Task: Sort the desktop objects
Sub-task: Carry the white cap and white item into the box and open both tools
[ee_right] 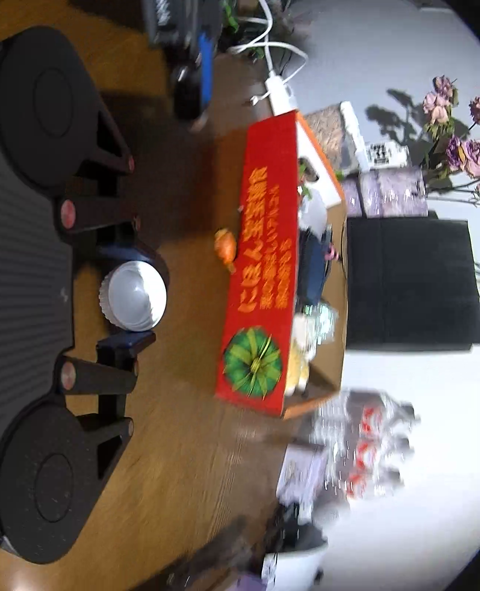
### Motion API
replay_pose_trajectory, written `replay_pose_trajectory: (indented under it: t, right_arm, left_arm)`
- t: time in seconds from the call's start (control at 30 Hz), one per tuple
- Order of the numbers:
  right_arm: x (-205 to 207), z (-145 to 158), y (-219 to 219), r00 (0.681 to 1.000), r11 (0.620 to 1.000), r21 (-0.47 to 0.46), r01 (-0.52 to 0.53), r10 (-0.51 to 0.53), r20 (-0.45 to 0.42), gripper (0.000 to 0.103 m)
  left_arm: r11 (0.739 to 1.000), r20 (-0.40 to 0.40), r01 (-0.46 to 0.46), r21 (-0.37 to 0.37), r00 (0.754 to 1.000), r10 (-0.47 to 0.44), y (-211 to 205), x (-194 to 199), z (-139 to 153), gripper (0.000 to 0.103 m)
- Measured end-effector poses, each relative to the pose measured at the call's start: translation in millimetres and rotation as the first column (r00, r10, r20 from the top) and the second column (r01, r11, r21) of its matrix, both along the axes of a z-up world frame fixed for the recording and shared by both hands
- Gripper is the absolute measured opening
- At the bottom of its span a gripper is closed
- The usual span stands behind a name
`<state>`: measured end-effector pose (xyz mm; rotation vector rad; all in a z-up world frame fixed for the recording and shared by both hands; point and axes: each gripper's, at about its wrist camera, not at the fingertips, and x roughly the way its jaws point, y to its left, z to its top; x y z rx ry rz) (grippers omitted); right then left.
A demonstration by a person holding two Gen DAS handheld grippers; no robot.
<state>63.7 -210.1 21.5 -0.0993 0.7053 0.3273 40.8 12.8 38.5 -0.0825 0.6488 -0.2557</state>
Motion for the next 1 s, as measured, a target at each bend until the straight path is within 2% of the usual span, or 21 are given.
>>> replay_pose_trajectory:
  t: [0.1,0.2,0.3,0.53,0.77,1.0]
  right_arm:
    - [-27,5,-12,0.999,0.999,0.028,0.035,-0.034,-0.019,0.039]
    - [-61,15,-19,0.999,0.998,0.055,0.042,-0.042,0.0,0.039]
    - [-94,24,-21,0.999,0.998,0.052,0.034,-0.035,0.026,0.039]
    - [-147,31,-24,0.998,0.998,0.039,0.044,-0.045,0.036,0.039]
    - [-161,23,-27,0.998,0.998,0.026,0.058,-0.059,0.021,0.039]
    - [-153,29,-32,0.997,0.997,0.044,0.066,-0.067,0.039,0.039]
  left_arm:
    - [0.999,0.027,-0.04,0.026,0.999,0.039,-1,-30,5,0.029]
    - [0.998,0.05,-0.057,0.029,0.997,0.055,-4,-60,11,0.029]
    - [0.993,0.108,-0.092,0.075,0.991,0.084,-11,-90,16,0.029]
    - [0.994,0.142,-0.059,0.088,0.989,0.047,-24,-147,18,0.029]
    - [0.995,0.122,-0.046,0.087,0.992,0.035,-29,-158,11,0.029]
    - [0.996,0.11,-0.054,0.073,0.993,0.045,-27,-151,10,0.029]
